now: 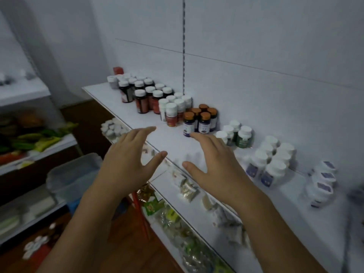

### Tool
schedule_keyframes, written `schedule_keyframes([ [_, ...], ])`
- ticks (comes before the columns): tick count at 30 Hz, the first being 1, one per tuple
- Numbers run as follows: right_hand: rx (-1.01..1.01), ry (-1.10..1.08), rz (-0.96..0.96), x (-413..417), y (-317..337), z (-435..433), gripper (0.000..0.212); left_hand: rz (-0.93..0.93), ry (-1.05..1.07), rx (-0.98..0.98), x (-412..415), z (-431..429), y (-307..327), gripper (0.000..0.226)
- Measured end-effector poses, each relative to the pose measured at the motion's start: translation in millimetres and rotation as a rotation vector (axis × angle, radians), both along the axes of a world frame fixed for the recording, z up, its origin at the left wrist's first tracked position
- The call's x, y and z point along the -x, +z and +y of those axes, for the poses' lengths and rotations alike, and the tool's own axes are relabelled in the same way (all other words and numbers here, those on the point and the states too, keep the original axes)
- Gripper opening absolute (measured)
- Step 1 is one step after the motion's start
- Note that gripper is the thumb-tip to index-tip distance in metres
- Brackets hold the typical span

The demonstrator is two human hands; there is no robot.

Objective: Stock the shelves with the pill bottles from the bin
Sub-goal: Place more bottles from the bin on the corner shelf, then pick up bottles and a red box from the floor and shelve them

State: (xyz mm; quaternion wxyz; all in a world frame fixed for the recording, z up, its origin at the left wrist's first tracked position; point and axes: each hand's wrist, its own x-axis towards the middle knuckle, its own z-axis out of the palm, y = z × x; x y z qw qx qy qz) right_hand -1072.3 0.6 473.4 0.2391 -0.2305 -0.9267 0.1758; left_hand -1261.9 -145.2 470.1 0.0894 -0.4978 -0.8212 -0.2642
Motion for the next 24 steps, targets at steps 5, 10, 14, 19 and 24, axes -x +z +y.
schedule_keyframes([
  [5, -0.006, 0.115, -0.061, 120, -7, -53, 0.067, -0.042, 0.149, 0.035, 94, -78, -16, 0.074],
  [10, 0.027, 0.23, -0.133, 237, -21, -113, 0.066, -0.087, 0.286, 0.051, 193, -158, -30, 0.075],
  [14, 0.034, 0.336, -0.171, 321, -34, -163, 0.068, -0.116, 0.413, 0.062, 254, -225, -40, 0.075],
  [19, 0.026, 0.503, -0.237, 410, -52, -223, 0.067, -0.162, 0.586, 0.069, 306, -304, -56, 0.076],
  [24, 0.037, 0.669, -0.295, 492, -68, -274, 0.067, -0.204, 0.753, 0.06, 341, -376, -77, 0.075],
])
